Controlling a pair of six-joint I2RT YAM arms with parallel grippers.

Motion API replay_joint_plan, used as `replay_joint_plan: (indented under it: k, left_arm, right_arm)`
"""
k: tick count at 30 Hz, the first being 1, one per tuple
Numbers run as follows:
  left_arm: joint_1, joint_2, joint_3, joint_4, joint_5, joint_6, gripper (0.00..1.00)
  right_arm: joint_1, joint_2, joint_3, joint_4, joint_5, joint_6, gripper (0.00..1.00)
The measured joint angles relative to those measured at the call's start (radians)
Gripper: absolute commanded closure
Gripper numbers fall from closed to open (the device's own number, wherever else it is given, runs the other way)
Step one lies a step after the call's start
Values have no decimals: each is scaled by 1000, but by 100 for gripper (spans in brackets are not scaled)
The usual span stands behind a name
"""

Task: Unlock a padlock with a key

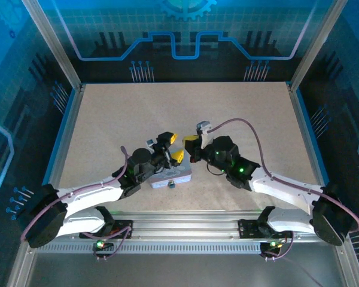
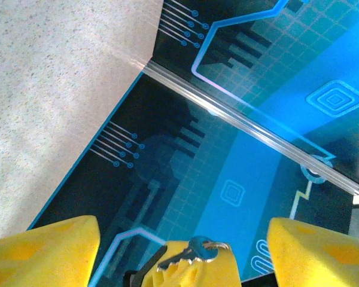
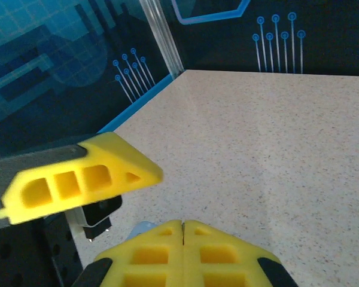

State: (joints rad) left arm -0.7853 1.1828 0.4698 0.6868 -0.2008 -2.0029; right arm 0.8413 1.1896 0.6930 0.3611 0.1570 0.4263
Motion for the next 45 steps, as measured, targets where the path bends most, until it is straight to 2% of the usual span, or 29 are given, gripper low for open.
replay_joint_plan:
  k: [18, 29, 45]
  left_arm:
    - [-3, 10, -29, 63, -60, 0, 52]
    - [-3, 9, -33, 64, -65, 0, 74]
    - [-3, 10, -35, 71, -67, 0, 92]
  right_arm:
    - [42, 41, -5, 37, 0, 0, 100]
    - [43, 40, -9, 52, 0, 0, 100]
    - [44, 14, -29, 66, 0, -1, 100]
